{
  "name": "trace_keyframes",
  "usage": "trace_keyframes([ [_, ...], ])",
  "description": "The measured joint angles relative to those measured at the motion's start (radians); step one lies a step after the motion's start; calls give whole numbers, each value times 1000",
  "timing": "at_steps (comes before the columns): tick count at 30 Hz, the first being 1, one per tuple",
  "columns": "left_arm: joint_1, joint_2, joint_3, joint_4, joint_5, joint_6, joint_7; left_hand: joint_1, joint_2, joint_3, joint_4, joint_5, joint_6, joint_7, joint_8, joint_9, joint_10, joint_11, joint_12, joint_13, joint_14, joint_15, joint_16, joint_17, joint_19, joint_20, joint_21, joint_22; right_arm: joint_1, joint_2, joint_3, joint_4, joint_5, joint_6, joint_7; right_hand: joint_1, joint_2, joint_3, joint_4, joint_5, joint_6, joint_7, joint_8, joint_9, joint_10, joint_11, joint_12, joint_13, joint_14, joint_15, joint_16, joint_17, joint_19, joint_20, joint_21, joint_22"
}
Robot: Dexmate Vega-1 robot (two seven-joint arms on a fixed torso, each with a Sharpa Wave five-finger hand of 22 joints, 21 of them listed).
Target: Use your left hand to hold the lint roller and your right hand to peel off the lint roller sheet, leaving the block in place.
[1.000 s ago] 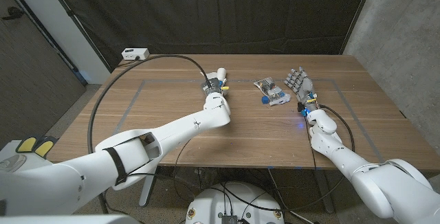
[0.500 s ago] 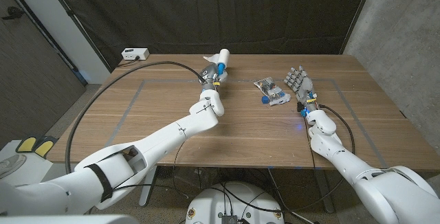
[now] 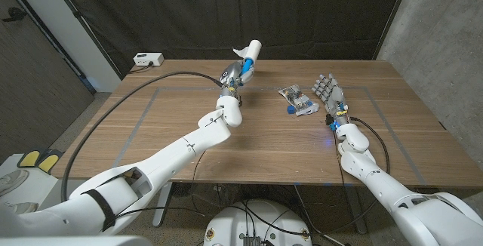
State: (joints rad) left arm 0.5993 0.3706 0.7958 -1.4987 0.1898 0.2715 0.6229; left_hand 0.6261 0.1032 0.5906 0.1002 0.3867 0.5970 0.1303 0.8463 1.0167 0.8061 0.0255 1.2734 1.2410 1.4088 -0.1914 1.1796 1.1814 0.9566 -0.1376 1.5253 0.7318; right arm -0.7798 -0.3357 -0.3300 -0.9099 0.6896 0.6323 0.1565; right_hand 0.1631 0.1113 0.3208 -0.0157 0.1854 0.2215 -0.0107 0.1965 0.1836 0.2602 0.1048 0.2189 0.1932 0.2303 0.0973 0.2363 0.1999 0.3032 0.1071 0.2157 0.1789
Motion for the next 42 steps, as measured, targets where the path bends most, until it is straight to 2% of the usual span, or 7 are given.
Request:
trace_keyframes([
  [5, 18, 3, -44, 27, -66, -149, -56, -59, 1, 1, 0, -39, 38, -4, 57, -18, 59, 16, 0, 0, 12, -1, 43, -5, 36, -14, -1, 25, -14, -4, -5, -24, -13, 10, -12, 0, 0, 6, -7, 0, 6, 6, 0, 0, 4, 4, 0, 0, 6, 4, -4, 0, 0, 0, 0, 0],
  [10, 30, 0, -85, 62, -155, -292, -136, -61, 1, 32, -19, -83, 45, -3, 102, -36, 87, 33, 0, 0, 17, 0, 74, -21, 65, -25, -6, 35, -21, -8, -12, -41, -26, 16, -21, 0, 0, 11, -11, 0, 6, 6, 0, 0, 5, 5, 0, 0, 6, 4, -4, 0, 0, 0, 0, 0],
  [17, 33, -16, -133, 137, -325, -479, -319, -61, 1, 105, -90, -194, 69, 11, 211, 3, 115, 60, 0, -3, 21, 4, 145, -57, 72, -31, -1, 35, -21, -10, -21, -48, -43, 28, -28, 10, 1, 15, -15, 0, 5, 5, 0, 0, 5, 5, 0, 0, 6, 4, -4, 0, 0, 0, 0, 0],
  [23, 14, -43, -164, 231, -466, -611, -500, -61, 1, 120, -105, -206, 69, 11, 228, -13, 115, 60, 0, -3, 20, 5, 174, -81, 82, -32, -6, 24, -16, -7, -26, -43, -53, 40, -30, 10, 1, 16, -16, 0, 9, 2, 0, 0, 5, 5, -5, 0, 6, 4, -4, -5, 0, 0, 0, 0],
  [33, -80, -142, -209, 505, -718, -826, -861, -61, 1, 144, -128, -209, 84, 18, 265, -83, 123, 47, 0, -3, 19, 13, 221, -125, 82, -32, -13, -13, -8, 3, -29, -22, -60, 67, -32, 10, 1, 16, -16, 0, 9, 2, 0, 0, 9, 1, -5, 0, 11, -1, -4, -2, 0, 0, 0, 0],
  [35, -102, -167, -219, 561, -750, -851, -914, -64, 4, 186, -102, -208, 94, 16, 281, -89, 131, 39, 0, -3, 19, 13, 237, -133, 78, -35, -22, -43, -8, 5, -29, -18, -61, 73, -32, 10, 1, 16, -16, 0, 9, 2, 0, 0, 9, 1, -4, 0, 11, -1, -4, -2, 0, 0, 0, 0],
  [42, -203, -261, -269, 801, -871, -934, -1168, -65, 5, 186, -102, -200, 99, 15, 347, -58, 132, 39, 0, -3, 8, 14, 269, -146, 40, -19, -59, -184, -6, 13, -29, -4, -64, 92, -36, 10, 1, 16, -16, 0, 9, 2, 0, 0, 14, 5, -4, 0, 16, -5, -4, -2, 0, 0, 0, 0],
])
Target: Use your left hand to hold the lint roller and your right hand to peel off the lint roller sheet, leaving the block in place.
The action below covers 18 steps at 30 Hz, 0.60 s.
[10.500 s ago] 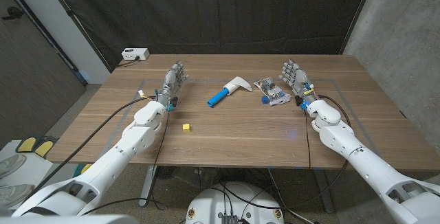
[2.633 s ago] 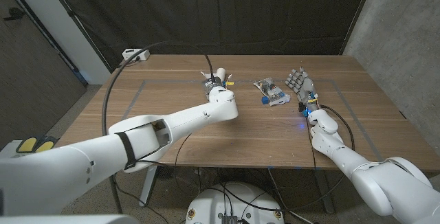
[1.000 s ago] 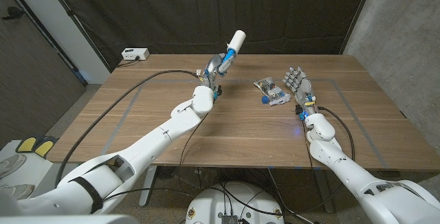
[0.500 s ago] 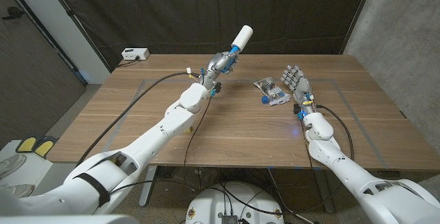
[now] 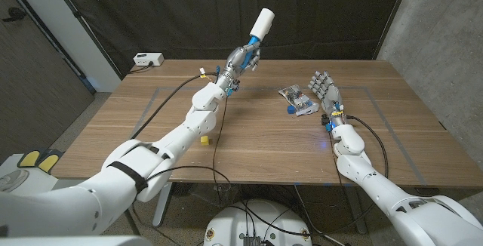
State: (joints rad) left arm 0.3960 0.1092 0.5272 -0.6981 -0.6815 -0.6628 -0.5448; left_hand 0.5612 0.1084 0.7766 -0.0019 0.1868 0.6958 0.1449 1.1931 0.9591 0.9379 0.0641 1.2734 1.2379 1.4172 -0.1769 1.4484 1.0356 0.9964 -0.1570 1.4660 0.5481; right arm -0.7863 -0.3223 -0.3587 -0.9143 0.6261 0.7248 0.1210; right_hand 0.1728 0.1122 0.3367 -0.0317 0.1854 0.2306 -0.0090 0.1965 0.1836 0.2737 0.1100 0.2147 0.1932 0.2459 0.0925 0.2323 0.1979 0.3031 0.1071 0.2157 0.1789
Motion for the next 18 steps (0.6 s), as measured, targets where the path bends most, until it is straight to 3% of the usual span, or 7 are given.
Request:
trace_keyframes([
  [4, -44, -34, -18, 103, -24, -23, -150, 0, 0, 5, -4, 22, 0, 0, 9, -40, 0, 0, 0, 0, -14, 14, -44, -47, -22, 11, -11, -65, 0, 1, 0, 3, -4, 6, -4, 0, 0, 0, 0, 0, 0, 0, 0, 0, 4, -2, 0, 0, 0, 0, 0, 0, 6, 6, 0, 0],
  [8, -68, -52, -27, 156, -30, -30, -276, 0, 0, 40, -39, 81, 0, 0, 0, -154, -6, -6, 0, -29, -30, 30, -121, -121, -49, 23, -11, -139, 0, 1, -2, 3, -9, 9, -10, 0, 0, 0, 0, 0, 4, -4, 0, 0, 4, -2, 0, 0, 6, 5, 0, 0, 6, 5, 0, 0],
  [12, -87, -64, -35, 193, -30, -31, -341, 8, -9, 82, -80, 155, 12, -11, 56, -156, 9, 9, 0, -40, -24, 23, -134, -124, -43, 22, 12, -184, -4, -4, -5, -8, -22, 10, -25, 0, 0, 0, 0, 0, 4, -4, 0, 0, 8, 2, 0, 0, 10, 0, 0, 0, 6, 5, 0, 0],
  [14, -91, -67, -38, 200, -27, -29, -367, 16, -17, 92, -90, 188, 234, -19, 85, -135, 40, 7, 0, -38, -4, 4, -102, -102, -30, 14, 44, -183, -6, -8, -7, -17, -32, 8, -37, 0, 0, 0, 0, 0, 3, -4, 0, 0, 8, 2, 0, 0, 10, 0, 0, 0, 5, 5, 0, 0],
  [18, -92, -72, -43, 203, -26, -21, -395, 18, -19, 91, -90, 237, 260, -20, 130, -87, 44, 7, 0, -30, 4, -4, -41, -67, -12, 9, 87, -165, -15, -22, -14, -49, -63, -9, -74, 25, -1, 18, -18, 0, 3, -4, 0, 0, 8, 2, 0, 0, 14, -3, 0, 0, 8, 3, 0, 0],
])
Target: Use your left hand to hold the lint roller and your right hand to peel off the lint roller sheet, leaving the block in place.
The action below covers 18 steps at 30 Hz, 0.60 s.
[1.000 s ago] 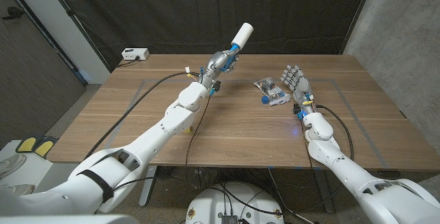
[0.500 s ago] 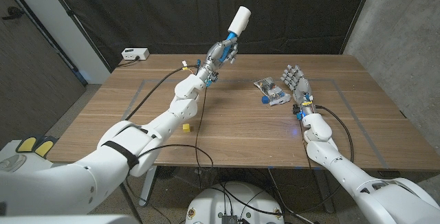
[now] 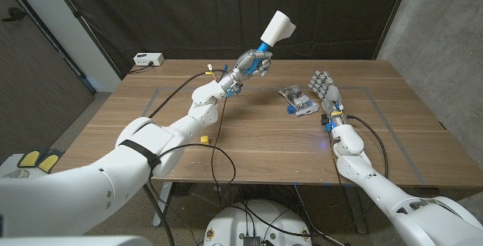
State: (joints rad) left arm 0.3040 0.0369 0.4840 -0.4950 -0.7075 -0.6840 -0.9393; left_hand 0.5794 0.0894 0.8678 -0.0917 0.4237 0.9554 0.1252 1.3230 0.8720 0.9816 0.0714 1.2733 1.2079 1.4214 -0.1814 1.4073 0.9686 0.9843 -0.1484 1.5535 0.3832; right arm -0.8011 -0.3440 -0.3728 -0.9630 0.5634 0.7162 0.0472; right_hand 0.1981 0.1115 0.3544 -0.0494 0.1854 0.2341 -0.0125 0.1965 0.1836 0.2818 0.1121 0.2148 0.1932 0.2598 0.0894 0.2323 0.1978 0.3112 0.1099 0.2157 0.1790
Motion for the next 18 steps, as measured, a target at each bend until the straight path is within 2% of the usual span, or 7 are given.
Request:
trace_keyframes([
  [1, 0, -2, -3, 0, 0, 3, -5, 0, 0, -3, 3, 10, 3, -1, 11, 14, 4, 3, 0, 4, 0, 0, 12, 0, 2, -2, 7, 3, -3, -5, -3, -12, -14, -9, -16, 18, 2, 10, -11, 0, 0, 0, 0, 0, 0, 0, -3, 0, -1, -1, -2, 0, 1, -1, 0, 0],
  [3, 6, -3, -7, -6, -2, 8, -8, -5, -5, -11, 11, 23, 4, -2, 32, 46, 5, 2, 0, 6, 0, 0, 32, 0, 9, -5, 19, 21, -7, -12, -6, -27, -33, -22, -37, 62, 3, 27, -45, 0, 0, 0, 0, 0, -7, -7, -8, 0, -7, -7, -8, -2, 3, -3, 0, 0],
  [5, 22, -3, -11, -30, -6, 21, -5, -6, -5, -20, 20, 34, 5, -2, 57, 84, 6, 2, 0, 15, 0, 0, 50, 0, 20, -6, 26, 57, -21, -33, -15, -78, -83, -58, -91, 102, 2, 44, -76, 0, -1, -1, 0, 0, -21, -21, -15, 0, -16, -16, -17, -3, 2, -3, 0, 0],
  [6, 26, -2, -11, -37, -7, 25, -2, -7, -6, -23, 23, 38, 5, -2, 67, 99, 6, 2, 0, 17, 0, 0, 57, 0, 23, -9, 26, 75, -21, -33, -15, -78, -88, -62, -96, 118, 1, 51, -87, 0, -6, -6, 0, 0, -29, -29, -19, 1, -20, -20, -19, -3, -2, -7, 0, 0],
  [8, 45, 5, -12, -75, -7, 44, 14, -7, -6, -23, 23, 47, 5, -2, 83, 119, 8, 2, 0, 24, 0, 0, 73, 0, 28, -12, 26, 108, -35, -55, -26, -138, -154, -117, -166, 153, -2, 61, -109, 0, -23, -11, -4, 0, -52, -43, -23, 5, -34, -31, -27, -3, -9, -15, -4, 0],
  [13, 87, 31, -7, -171, -7, 98, 71, -11, -10, -26, 26, 57, 5, -2, 119, 165, 8, 2, 0, 31, 0, 0, 91, 0, 46, -18, 26, 154, -54, -84, -46, -241, -291, -234, -305, 225, -10, 83, -130, -5, -70, -11, -12, 0, -123, -64, -34, 5, -82, -49, -40, -3, -33, -39, -12, 0],
  [18, 124, 55, -1, -260, -12, 154, 120, -12, -11, -26, 26, 65, 22, -5, 139, 193, 8, 2, 0, 31, 0, 0, 98, 1, 57, -8, 26, 167, -72, -101, -69, -344, -457, -376, -471, 285, -36, 83, -130, -5, -144, -6, -16, 5, -198, -83, -34, 5, -129, -72, -40, -2, -55, -42, -12, 5],
])
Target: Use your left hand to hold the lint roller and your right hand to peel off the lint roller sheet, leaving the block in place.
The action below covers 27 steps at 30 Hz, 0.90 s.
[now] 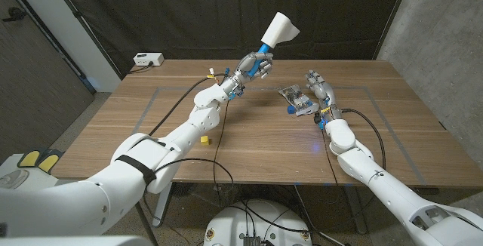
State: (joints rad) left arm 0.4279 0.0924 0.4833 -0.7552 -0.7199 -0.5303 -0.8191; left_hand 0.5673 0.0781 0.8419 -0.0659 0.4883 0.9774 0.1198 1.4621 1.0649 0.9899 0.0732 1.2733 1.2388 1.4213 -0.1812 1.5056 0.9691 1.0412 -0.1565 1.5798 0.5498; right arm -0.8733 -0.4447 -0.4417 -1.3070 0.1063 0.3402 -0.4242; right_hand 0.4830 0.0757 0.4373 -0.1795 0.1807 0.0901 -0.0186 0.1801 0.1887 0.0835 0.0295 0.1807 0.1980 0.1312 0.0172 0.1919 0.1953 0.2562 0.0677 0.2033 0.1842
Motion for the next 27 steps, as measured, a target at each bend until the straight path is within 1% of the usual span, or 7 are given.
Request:
trace_keyframes([
  [3, 13, 8, 1, -27, -10, 27, 19, 0, 0, 0, 0, 4, 0, 0, 11, 11, 0, 0, 0, 0, 1, 1, 1, 0, 6, 6, -5, 0, -8, 0, -15, -46, -74, -71, -83, 22, -19, 0, 0, 0, -41, -1, 0, 0, -35, -6, 0, 0, -17, -11, 0, 2, -6, 6, 0, 0],
  [6, 27, 15, 3, -53, -21, 51, 34, -9, -7, 0, 0, 12, 0, 0, 22, 27, 0, 0, 0, 0, 4, 5, 13, 0, 11, 11, -5, 4, -12, 12, -35, -84, -174, -170, -215, 39, -31, 0, 0, 0, -67, 1, 0, 0, -57, -8, 0, 0, -29, -17, 0, 3, -7, 7, 0, 0],
  [10, 43, 23, 5, -82, -32, 72, 49, -16, -8, 0, 0, 19, 0, 0, 29, 38, 0, 0, 0, 0, 4, 5, 18, 0, 21, 10, -5, 9, -12, 26, -51, -99, -253, -238, -330, 61, -53, -3, -3, 5, -88, 7, 0, 0, -83, -4, 0, 0, -45, -22, 0, 3, -11, 4, 0, 0],
  [12, 50, 27, 7, -96, -33, 82, 56, -16, -8, 2, -2, 23, 0, 0, 29, 41, 0, 0, 0, 0, 2, 7, 20, 0, 21, 11, -5, 10, -10, 34, -59, -100, -288, -261, -390, 73, -65, -10, -6, 9, -94, 11, 0, 0, -90, 3, 0, 0, -45, -22, 0, 3, -11, 4, 0, 0],
  [18, 69, 40, 14, -138, -47, 143, 93, -18, -8, 4, -3, 31, 1, 0, 29, 48, 0, 0, 0, 0, 2, 7, 23, 0, 21, 11, -5, 12, 10, 77, -92, -79, -362, -301, -537, 111, -103, -24, -4, 24, -128, 6, 0, 0, -119, -1, 0, 5, -62, -28, 0, 7, -17, -2, 0, 0],
  [22, 78, 48, 20, -167, -52, 177, 113, -30, -7, 8, -6, 38, 1, 0, 33, 53, 4, -3, 0, 0, 2, 7, 25, 0, 26, 16, -5, 21, 16, 103, -98, -64, -405, -310, -597, 138, -130, -32, -1, 36, -156, -2, 0, 4, -143, -7, 0, 5, -72, -37, 0, 7, -29, -14, 0, 1],
  [27, 84, 51, 27, -188, -62, 216, 133, -33, -10, 14, -9, 41, 3, -2, 33, 53, 4, -3, 0, -1, 2, 7, 27, 0, 26, 16, -12, 18, 19, 141, -87, -43, -462, -309, -641, 169, -161, -56, 12, 47, -206, -10, 0, 5, -191, -14, 0, 5, -110, -36, 0, 12, -49, -5, 0, 5],
])
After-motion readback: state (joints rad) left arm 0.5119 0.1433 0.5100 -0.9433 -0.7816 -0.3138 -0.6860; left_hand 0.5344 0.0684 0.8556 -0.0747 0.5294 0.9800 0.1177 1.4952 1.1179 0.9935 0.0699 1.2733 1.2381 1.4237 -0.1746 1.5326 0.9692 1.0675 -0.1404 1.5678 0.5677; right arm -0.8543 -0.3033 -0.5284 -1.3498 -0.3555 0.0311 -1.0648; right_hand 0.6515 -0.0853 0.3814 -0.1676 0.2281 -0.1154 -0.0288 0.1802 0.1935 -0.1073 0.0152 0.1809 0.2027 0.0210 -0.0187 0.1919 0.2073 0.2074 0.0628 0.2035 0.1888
